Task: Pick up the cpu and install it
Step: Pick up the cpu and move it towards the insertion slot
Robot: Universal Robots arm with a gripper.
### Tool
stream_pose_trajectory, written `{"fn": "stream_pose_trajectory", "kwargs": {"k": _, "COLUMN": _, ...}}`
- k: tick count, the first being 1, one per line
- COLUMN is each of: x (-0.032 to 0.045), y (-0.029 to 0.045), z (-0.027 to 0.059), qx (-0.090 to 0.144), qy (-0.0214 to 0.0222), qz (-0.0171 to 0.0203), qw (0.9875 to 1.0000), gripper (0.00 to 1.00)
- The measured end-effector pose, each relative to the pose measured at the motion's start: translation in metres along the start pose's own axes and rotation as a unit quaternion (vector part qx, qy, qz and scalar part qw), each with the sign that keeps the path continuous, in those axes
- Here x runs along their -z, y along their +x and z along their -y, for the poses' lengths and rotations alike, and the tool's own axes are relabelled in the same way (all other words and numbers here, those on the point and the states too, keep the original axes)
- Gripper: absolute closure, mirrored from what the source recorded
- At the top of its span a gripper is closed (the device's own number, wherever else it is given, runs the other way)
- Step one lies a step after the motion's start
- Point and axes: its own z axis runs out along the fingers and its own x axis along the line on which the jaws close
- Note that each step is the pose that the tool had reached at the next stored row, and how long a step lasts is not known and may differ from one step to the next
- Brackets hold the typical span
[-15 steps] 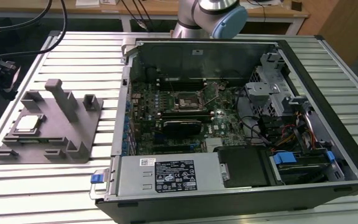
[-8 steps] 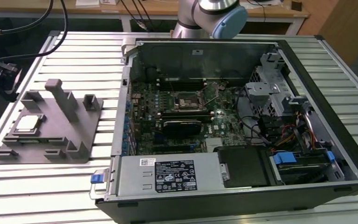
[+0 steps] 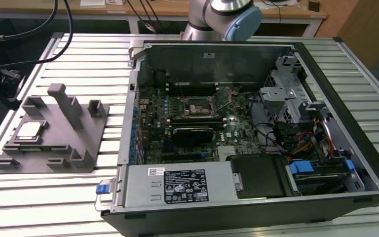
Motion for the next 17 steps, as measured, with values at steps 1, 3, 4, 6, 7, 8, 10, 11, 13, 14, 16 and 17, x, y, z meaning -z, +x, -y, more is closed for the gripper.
{"fn": "stream_pose_trajectory", "kwargs": {"k": 1, "x": -0.0010, "y": 0.0000, "z": 0.0001, "qx": 0.000, "qy": 0.0000, "qz": 0.0000, "qw": 1.0000, "gripper": 0.89}}
{"fn": "stream_pose_trajectory", "kwargs": {"k": 3, "x": -0.0031, "y": 0.0002, "z": 0.0005, "qx": 0.000, "qy": 0.0000, "qz": 0.0000, "qw": 1.0000, "gripper": 0.89}}
{"fn": "stream_pose_trajectory", "kwargs": {"k": 4, "x": -0.0041, "y": 0.0004, "z": 0.0007, "qx": 0.000, "qy": 0.0001, "qz": -0.0001, "qw": 1.0000, "gripper": 0.89}}
{"fn": "stream_pose_trajectory", "kwargs": {"k": 6, "x": -0.0061, "y": 0.0008, "z": 0.0020, "qx": 0.000, "qy": 0.0001, "qz": 0.0000, "qw": 1.0000, "gripper": 0.89}}
{"fn": "stream_pose_trajectory", "kwargs": {"k": 7, "x": -0.0072, "y": 0.0012, "z": 0.0027, "qx": 0.000, "qy": 0.0000, "qz": 0.0001, "qw": 1.0000, "gripper": 0.89}}
{"fn": "stream_pose_trajectory", "kwargs": {"k": 8, "x": -0.0084, "y": 0.0016, "z": 0.0035, "qx": 0.000, "qy": -0.0001, "qz": 0.0001, "qw": 1.0000, "gripper": 0.89}}
{"fn": "stream_pose_trajectory", "kwargs": {"k": 10, "x": -0.0109, "y": 0.0018, "z": 0.0053, "qx": 0.000, "qy": -0.0002, "qz": 0.0002, "qw": 1.0000, "gripper": 0.89}}
{"fn": "stream_pose_trajectory", "kwargs": {"k": 11, "x": -0.0124, "y": 0.0019, "z": 0.0061, "qx": 0.000, "qy": -0.0002, "qz": 0.0002, "qw": 1.0000, "gripper": 0.89}}
{"fn": "stream_pose_trajectory", "kwargs": {"k": 13, "x": -0.0159, "y": 0.0020, "z": 0.0077, "qx": 0.000, "qy": -0.0005, "qz": 0.0001, "qw": 1.0000, "gripper": 0.89}}
{"fn": "stream_pose_trajectory", "kwargs": {"k": 14, "x": -0.0177, "y": 0.0021, "z": 0.0083, "qx": 0.000, "qy": -0.0007, "qz": 0.0001, "qw": 1.0000, "gripper": 0.89}}
{"fn": "stream_pose_trajectory", "kwargs": {"k": 16, "x": -0.0213, "y": 0.0025, "z": 0.0093, "qx": 0.000, "qy": -0.0008, "qz": 0.0000, "qw": 1.0000, "gripper": 0.89}}
{"fn": "stream_pose_trajectory", "kwargs": {"k": 17, "x": -0.0230, "y": 0.0028, "z": 0.0097, "qx": 0.000, "qy": -0.0008, "qz": 0.0000, "qw": 1.0000, "gripper": 0.89}}
